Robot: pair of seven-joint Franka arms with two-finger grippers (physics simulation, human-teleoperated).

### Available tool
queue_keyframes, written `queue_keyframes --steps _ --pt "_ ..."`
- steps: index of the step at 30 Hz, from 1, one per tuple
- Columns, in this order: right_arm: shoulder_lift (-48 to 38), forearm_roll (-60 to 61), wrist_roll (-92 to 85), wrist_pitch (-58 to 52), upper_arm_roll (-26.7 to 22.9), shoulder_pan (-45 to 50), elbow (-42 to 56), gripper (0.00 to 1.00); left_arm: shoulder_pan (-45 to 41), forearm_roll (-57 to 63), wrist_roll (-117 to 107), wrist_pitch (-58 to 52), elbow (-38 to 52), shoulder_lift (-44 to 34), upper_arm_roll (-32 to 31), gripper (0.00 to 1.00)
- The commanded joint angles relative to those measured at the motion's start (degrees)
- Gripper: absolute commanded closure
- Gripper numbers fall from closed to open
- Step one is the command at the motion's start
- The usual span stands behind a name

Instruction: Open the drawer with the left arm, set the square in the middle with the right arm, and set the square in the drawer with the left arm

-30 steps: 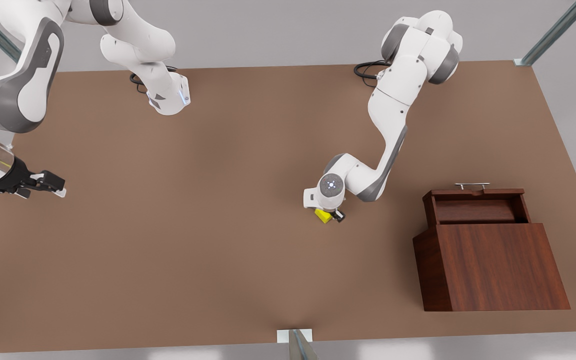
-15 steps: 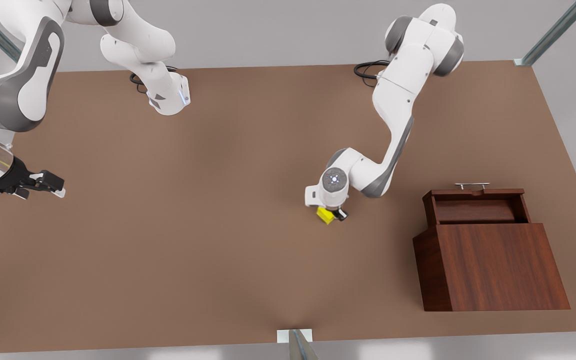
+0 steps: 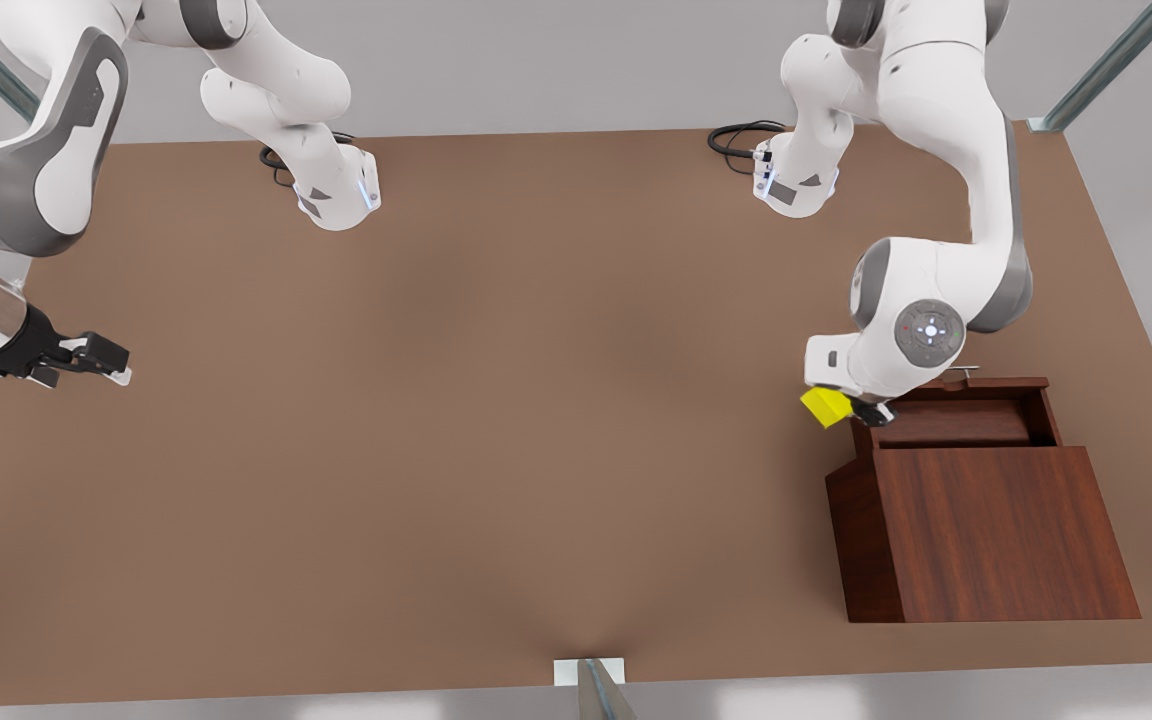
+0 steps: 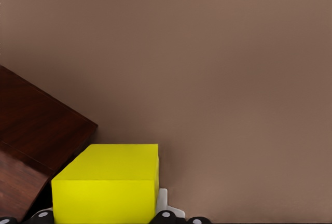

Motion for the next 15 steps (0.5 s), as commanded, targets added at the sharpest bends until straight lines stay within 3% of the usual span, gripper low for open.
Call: queue_keyframes --steps 1,7,15 --pt "-0.01 0.04 0.0 0.0 -0.05 -0.09 0.0 0.0 0.0 -1.99 0.54 0.02 0.0 0.04 0.36 0.33" --pt "0.17 -0.05 0.0 -0.08 0.04 -0.09 0.7 0.0 1.15 -4.37 16.01 0.2 -0.18 1.44 9.33 0.32" --pt "0.43 0.04 0.09 -0.08 0.04 0.0 0.79 0.0 8.53 -4.81 27.0 2.31 -0.18 4.96 9.68 0.32"
